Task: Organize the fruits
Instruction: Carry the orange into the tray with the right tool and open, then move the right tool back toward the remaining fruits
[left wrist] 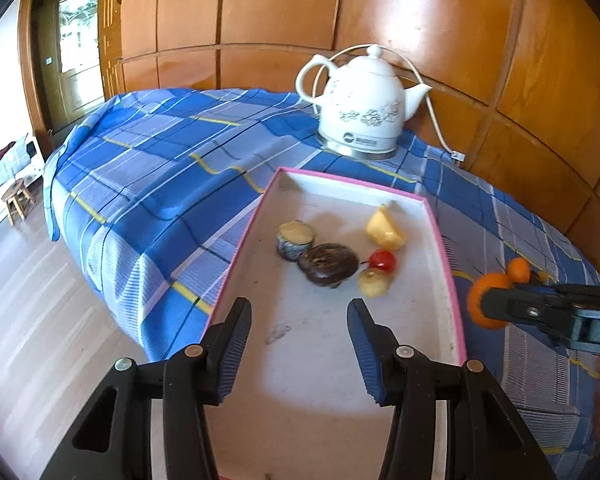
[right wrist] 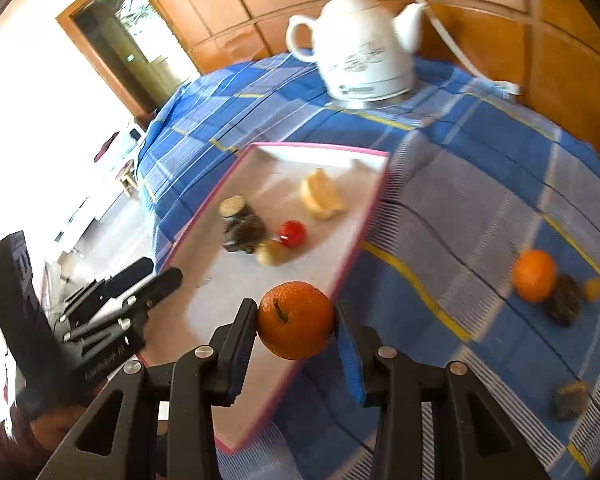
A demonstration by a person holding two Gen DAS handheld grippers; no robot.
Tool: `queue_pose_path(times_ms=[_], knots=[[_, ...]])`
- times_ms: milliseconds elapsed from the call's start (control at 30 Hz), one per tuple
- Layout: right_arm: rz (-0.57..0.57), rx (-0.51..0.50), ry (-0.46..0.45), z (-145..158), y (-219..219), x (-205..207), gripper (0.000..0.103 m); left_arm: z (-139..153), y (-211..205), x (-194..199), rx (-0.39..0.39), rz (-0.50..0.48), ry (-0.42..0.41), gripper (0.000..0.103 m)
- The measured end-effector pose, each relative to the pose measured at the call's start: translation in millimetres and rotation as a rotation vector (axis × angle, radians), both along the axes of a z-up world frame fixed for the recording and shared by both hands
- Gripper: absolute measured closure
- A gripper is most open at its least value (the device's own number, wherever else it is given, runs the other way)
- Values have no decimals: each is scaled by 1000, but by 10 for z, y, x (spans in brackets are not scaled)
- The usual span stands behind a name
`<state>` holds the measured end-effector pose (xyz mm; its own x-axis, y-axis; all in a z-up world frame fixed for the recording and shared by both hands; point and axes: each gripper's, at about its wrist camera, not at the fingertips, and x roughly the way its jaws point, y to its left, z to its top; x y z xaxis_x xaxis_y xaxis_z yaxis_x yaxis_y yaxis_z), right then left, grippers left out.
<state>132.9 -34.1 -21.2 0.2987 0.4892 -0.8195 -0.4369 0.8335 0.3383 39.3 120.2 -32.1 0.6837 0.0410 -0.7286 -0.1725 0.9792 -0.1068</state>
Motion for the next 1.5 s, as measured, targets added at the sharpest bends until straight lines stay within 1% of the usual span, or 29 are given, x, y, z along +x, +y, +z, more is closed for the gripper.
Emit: queue_pose_path(times_ms=[100,200,367,567,700,967,1100,1500], knots=[[25,-20,7,-70,219,70,63,-31,36,-12,-6,7,6,52],[29,-86,-2,-182,360,127,62,-48,49,-24,-10,7,9,52],[26,-129,-12,-312,392,127,62,-81,19,-24,-13,-2,17,52],[-7,-90,-42,-231,284,86,61,-71,-42,-26,-9,-14,16,52],[-35,-59,-43,-171,196,51,61,-50,-82,-38,-2,-23,10,52],[-84,-61,-33,-154,29,-88,61,-15,-168,-63,9,-45,1,52],[-101,-42,-33,-126,-70,-157,61,-4,-204,-70,10,-54,-2,52],[-114,-94,-69,-52,-168,-341,61,39,-335,-108,23,-90,-17,52]])
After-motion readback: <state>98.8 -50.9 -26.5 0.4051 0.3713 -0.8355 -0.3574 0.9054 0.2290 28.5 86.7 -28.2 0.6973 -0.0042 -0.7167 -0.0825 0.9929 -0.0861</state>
